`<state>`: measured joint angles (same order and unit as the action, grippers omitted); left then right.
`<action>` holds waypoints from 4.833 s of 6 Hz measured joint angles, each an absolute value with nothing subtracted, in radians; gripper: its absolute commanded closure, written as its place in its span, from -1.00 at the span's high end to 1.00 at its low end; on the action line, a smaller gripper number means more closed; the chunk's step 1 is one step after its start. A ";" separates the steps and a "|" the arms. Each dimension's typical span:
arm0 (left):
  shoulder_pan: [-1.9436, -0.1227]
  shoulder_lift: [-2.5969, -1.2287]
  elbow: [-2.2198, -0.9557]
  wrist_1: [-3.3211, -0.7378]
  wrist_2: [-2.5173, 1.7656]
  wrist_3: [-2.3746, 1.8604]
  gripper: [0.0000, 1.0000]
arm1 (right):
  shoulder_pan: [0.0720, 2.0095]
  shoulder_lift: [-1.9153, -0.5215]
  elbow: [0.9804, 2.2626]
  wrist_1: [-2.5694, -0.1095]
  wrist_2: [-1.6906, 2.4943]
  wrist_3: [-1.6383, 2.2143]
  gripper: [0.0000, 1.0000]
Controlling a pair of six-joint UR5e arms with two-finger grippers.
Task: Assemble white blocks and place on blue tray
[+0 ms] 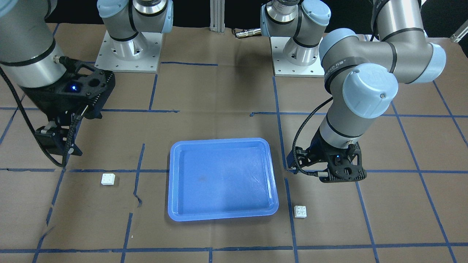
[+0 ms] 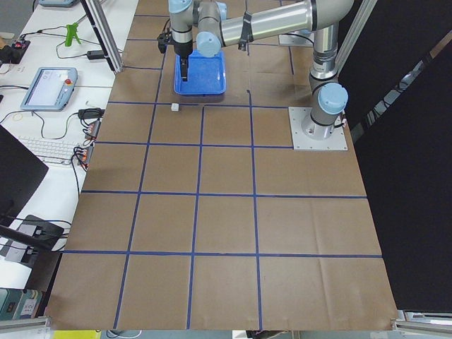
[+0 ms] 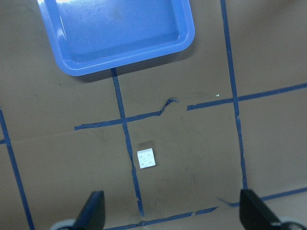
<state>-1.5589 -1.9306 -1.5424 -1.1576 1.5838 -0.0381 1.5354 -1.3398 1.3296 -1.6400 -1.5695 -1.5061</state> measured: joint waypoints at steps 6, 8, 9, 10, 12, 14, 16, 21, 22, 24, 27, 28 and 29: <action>-1.553 -2.242 -1.532 -0.835 1.584 0.022 0.97 | 1.301 -1.184 1.384 -1.643 -1.210 -1.938 1.00; -1.540 -2.242 -1.545 -0.845 1.585 0.038 0.08 | 1.225 -1.164 1.508 -1.715 -1.060 -2.023 1.00; -1.537 -2.239 -1.550 -0.847 1.585 0.042 -0.43 | 1.196 -1.143 1.572 -1.787 -1.008 -2.038 1.00; -1.536 -2.236 -1.552 -0.849 1.585 0.043 -0.75 | 1.172 -1.122 1.631 -1.853 -0.965 -2.046 1.00; -1.535 -2.225 -1.552 -0.854 1.584 0.046 -0.94 | 1.149 -1.096 1.735 -1.927 -0.918 -2.121 1.00; -1.548 -2.170 -1.569 -0.862 1.578 0.190 -0.94 | 1.144 -1.078 1.784 -1.940 -0.914 -2.194 1.00; -1.644 -2.103 -1.632 -0.874 1.579 0.458 -0.94 | 1.132 -1.045 1.794 -1.952 -0.918 -2.221 1.00; -1.897 -2.099 -1.662 -0.859 1.593 0.945 -0.94 | 1.118 -1.035 1.815 -1.956 -0.932 -2.215 0.41; -1.904 -2.106 -1.667 -0.854 1.593 1.008 -0.94 | 1.111 -1.034 1.812 -1.956 -0.933 -2.215 0.16; -1.910 -2.129 -1.667 -0.852 1.591 1.038 -0.93 | 1.107 -1.034 1.810 -1.956 -0.933 -2.215 -0.44; -1.927 -2.142 -1.671 -0.853 1.588 1.068 -0.92 | 1.106 -1.039 1.800 -1.959 -0.933 -2.218 -0.64; -1.928 -2.142 -1.672 -0.853 1.589 1.102 -0.65 | 1.106 -1.046 1.775 -1.956 -0.932 -2.215 -0.66; -1.928 -2.143 -1.673 -0.853 1.589 1.119 -0.43 | 1.106 -1.063 1.741 -1.940 -0.930 -2.209 -0.66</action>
<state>-1.9281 -2.1427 -1.6726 -0.8529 1.5891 1.1187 1.1062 -1.0634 1.7413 -1.9402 -0.9295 -2.2087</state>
